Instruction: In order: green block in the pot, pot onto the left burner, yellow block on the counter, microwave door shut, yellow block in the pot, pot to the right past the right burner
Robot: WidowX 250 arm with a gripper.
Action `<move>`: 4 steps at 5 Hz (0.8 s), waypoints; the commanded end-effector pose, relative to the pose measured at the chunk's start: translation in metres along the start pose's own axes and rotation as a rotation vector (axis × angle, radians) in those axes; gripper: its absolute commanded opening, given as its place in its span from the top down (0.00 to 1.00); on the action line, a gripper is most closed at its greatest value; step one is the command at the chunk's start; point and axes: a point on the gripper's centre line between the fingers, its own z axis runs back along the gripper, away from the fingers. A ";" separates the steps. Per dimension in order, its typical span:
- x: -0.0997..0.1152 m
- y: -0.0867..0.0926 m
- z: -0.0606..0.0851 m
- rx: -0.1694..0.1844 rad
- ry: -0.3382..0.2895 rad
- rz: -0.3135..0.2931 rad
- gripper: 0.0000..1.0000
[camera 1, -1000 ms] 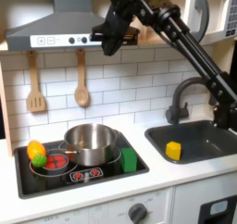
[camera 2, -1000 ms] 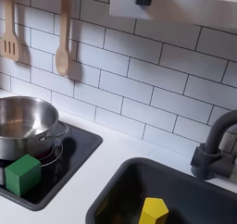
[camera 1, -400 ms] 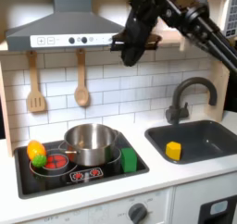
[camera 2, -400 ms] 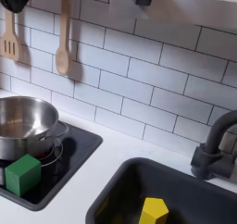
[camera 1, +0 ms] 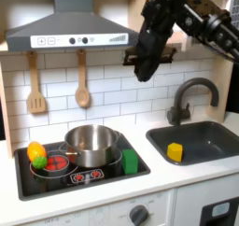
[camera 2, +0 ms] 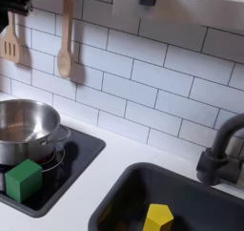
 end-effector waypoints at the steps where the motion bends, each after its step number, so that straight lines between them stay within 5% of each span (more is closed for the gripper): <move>1: -0.036 0.001 -0.014 -0.011 0.099 0.009 1.00; 3: -0.049 0.005 -0.043 0.024 0.169 0.004 1.00; 4: -0.049 0.003 -0.062 0.016 0.206 -0.009 0.00</move>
